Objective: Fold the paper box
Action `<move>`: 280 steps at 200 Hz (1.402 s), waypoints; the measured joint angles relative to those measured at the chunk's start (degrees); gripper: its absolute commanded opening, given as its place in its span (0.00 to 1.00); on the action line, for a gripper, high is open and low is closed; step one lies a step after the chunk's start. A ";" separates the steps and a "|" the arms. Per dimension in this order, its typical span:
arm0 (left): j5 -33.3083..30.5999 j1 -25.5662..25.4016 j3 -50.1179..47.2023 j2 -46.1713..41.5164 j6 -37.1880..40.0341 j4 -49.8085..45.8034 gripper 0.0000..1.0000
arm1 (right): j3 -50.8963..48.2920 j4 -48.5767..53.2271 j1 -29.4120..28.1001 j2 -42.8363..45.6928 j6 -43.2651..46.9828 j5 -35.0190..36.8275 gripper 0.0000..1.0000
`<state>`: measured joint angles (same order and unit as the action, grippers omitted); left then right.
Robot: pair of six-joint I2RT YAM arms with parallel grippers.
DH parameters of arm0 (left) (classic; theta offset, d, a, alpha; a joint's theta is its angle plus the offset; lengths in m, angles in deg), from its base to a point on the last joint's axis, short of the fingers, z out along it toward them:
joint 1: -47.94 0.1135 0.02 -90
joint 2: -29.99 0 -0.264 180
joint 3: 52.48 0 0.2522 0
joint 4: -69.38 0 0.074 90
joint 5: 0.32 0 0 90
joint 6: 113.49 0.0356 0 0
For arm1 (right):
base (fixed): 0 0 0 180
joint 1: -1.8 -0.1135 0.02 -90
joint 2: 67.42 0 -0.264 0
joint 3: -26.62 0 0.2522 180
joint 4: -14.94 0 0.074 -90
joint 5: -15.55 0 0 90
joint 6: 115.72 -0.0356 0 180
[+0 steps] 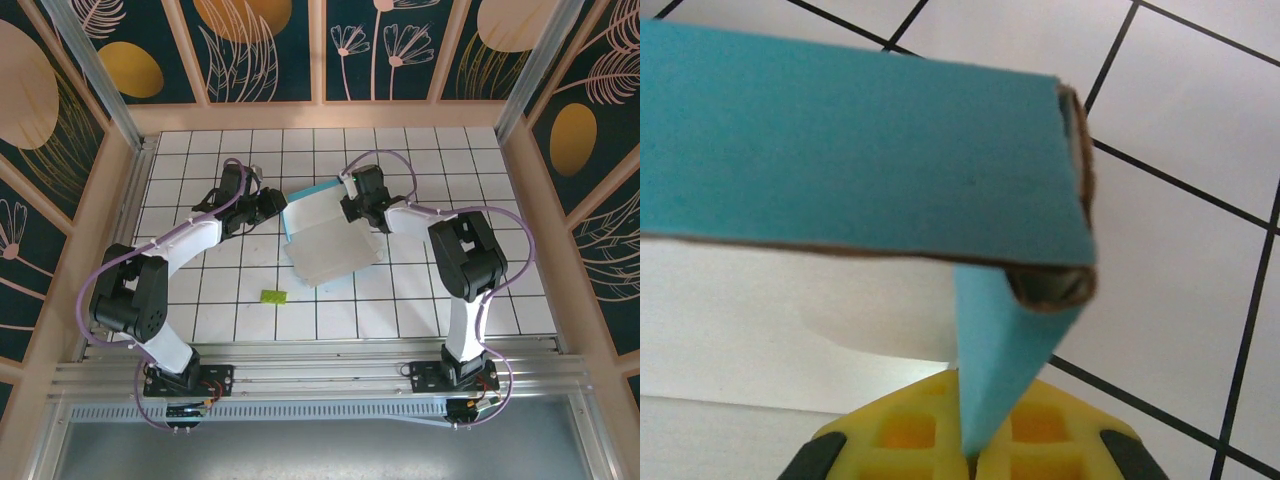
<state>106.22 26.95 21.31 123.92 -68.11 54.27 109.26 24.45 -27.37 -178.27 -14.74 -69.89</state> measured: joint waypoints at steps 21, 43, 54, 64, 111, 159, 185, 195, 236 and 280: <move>0.52 0.00 0.00 0.00 0.00 0.07 0.24 | 0.02 0.33 -0.37 -0.79 -0.70 1.51 0.16; 1.03 0.00 0.00 0.00 -0.02 -0.04 0.24 | 0.09 -0.11 -0.44 -1.64 -1.42 1.99 0.00; 1.05 0.00 0.00 0.00 0.00 -0.04 0.24 | 0.07 -0.44 -0.42 -1.66 -2.08 2.05 0.00; 1.05 0.00 0.00 0.00 0.00 -0.09 0.24 | 0.07 -0.63 -0.42 -1.68 -2.40 2.08 0.01; 1.07 0.00 0.00 0.00 0.00 -0.11 0.24 | -1.09 -2.78 -0.42 -1.68 -2.56 1.38 0.22; 1.01 0.00 -0.02 -0.39 -0.02 -0.17 0.32 | -1.16 -3.45 0.48 -1.29 -2.29 -0.13 0.00; 0.33 -0.02 -0.79 -3.96 -0.33 -0.42 0.49 | -1.53 -3.43 0.96 1.01 0.07 -1.81 0.00; -0.31 -0.04 -0.98 -6.51 -0.55 -0.39 0.54 | -1.55 -3.21 1.33 2.47 1.88 -2.84 0.00; -4.57 -0.33 -3.91 -22.97 1.49 2.60 0.66 | 3.41 7.78 4.07 9.46 19.39 -4.81 0.00; -12.87 -0.33 -12.55 -37.73 3.82 6.56 0.75 | 19.26 32.28 0.79 11.87 48.24 1.36 0.00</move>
<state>93.34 26.62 8.77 86.20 -64.29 60.83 128.52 56.73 -26.58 -166.40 33.50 -68.53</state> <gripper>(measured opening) 0.737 0.066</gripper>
